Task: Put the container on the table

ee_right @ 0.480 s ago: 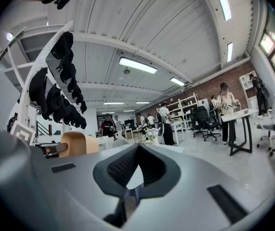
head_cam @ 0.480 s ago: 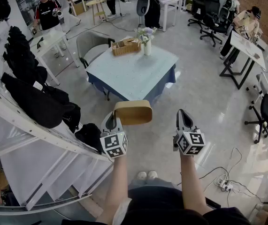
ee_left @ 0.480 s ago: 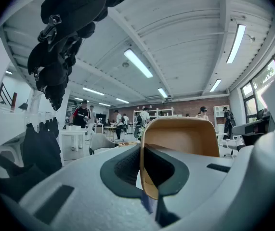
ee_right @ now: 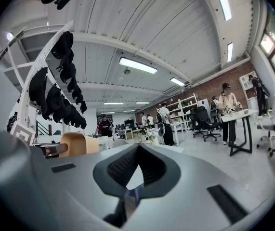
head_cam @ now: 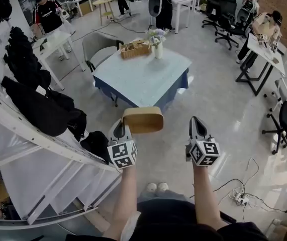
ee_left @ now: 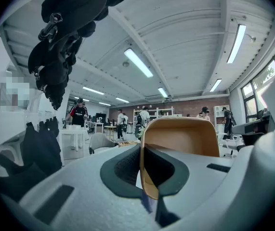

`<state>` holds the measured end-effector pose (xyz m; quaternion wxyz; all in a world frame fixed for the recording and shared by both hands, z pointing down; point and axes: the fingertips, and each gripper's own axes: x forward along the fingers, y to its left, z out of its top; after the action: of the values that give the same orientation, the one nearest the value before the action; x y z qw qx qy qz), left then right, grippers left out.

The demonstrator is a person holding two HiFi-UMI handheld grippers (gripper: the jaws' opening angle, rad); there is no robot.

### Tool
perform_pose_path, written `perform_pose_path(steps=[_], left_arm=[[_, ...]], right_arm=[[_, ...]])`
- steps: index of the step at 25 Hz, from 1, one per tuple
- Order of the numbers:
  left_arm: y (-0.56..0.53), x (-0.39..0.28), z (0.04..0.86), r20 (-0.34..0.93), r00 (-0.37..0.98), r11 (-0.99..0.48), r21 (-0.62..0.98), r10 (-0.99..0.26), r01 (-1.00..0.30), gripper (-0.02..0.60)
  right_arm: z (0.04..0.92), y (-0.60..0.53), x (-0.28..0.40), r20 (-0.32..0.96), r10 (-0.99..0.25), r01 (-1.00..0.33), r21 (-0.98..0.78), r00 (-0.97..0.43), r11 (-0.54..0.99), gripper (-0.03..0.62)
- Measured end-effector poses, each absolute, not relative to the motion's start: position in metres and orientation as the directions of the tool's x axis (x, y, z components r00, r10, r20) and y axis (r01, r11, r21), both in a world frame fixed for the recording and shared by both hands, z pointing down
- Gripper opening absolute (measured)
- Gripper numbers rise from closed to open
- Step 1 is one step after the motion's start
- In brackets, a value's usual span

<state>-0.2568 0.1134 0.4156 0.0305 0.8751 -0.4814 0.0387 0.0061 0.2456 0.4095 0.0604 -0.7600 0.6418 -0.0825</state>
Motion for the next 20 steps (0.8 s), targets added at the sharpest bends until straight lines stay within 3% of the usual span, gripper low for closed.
perform_pose_path(steps=[20], left_arm=[[0.103, -0.249, 0.421, 0.116, 0.488, -0.49, 0.017, -0.865, -0.872, 0.012]], right_arm=[[0.41, 0.234, 0.04, 0.044, -0.986, -0.969, -0.186, 0.16, -0.165, -0.002]])
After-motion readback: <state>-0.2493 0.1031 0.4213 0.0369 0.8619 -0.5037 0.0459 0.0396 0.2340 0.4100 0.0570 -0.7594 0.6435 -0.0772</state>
